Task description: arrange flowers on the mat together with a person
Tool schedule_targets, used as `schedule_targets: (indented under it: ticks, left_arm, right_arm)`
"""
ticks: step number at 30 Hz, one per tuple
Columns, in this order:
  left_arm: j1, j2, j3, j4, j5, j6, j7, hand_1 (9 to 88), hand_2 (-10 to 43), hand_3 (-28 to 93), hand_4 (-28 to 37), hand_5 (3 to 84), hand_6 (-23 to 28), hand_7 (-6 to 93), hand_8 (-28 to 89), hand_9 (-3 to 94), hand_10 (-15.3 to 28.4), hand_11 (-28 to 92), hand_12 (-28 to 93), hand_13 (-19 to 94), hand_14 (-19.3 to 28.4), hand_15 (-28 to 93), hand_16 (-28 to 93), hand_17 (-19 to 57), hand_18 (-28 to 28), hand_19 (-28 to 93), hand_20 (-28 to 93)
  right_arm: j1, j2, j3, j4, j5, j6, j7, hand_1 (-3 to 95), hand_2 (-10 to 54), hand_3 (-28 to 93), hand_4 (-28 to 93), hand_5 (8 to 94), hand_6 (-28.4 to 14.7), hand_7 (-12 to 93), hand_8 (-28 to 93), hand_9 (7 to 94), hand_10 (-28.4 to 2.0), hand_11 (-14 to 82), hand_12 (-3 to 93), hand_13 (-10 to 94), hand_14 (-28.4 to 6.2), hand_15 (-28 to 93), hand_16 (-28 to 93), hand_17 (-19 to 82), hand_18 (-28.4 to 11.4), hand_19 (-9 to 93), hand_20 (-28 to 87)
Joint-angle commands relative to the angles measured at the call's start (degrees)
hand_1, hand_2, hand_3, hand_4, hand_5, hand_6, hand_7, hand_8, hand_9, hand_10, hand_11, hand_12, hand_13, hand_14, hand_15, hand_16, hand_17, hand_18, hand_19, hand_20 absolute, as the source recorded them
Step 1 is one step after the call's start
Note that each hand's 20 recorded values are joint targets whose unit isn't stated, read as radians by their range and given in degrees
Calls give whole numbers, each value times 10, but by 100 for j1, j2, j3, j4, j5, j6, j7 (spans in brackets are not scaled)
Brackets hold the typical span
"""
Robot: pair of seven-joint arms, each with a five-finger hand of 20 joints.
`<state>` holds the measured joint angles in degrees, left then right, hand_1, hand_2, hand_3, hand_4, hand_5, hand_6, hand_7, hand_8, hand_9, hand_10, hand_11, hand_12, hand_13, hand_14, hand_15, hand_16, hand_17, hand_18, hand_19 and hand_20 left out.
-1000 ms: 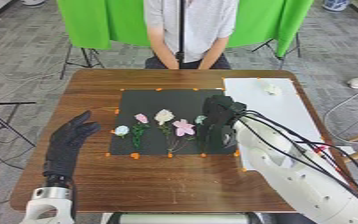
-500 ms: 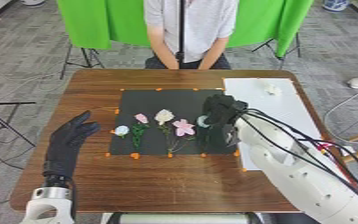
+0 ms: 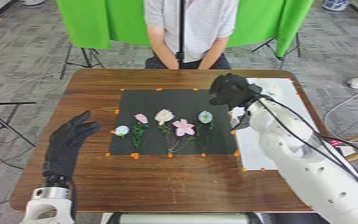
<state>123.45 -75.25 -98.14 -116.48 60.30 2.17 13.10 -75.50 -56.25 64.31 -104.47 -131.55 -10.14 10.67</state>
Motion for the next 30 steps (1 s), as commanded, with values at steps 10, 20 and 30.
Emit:
schedule_targets:
  ticks: [10, 20, 30]
  left_arm:
    - [116, -68, -54, -23, 8, -70, -14, 212, -20, 680, -219, 482, 29, 129, -49, 499, 148, 210, 167, 386, 186, 236, 36, 67, 138, 91, 192]
    - [96, -56, -40, -22, 33, -134, -60, 212, -20, 680, -221, 484, 32, 126, -49, 501, 149, 210, 167, 388, 187, 235, 35, 70, 135, 85, 187]
    - [90, -37, -18, -7, 18, -174, -55, 212, -19, 680, -220, 482, 30, 128, -49, 500, 149, 210, 167, 387, 187, 237, 36, 68, 135, 89, 190]
  right_arm:
    - [-3433, -1408, 3875, -1428, 6791, 1366, -2733, 256, -48, 689, -158, 640, 12, 179, -102, 671, -136, 93, 148, 701, -107, 252, 219, 414, -139, 598, 310]
    - [-4964, -2668, 3970, -1530, 7883, 604, -2885, -3, 13, 766, -208, 265, 20, 71, -93, 321, -112, 18, 67, 205, -89, 28, 53, 125, -119, 16, 205]
    - [-5465, -2929, 4046, -1563, 7978, 407, -2929, -19, 7, 772, -215, 313, 13, 79, -89, 347, -121, 28, 73, 244, -91, 61, 42, 151, -128, 18, 210]
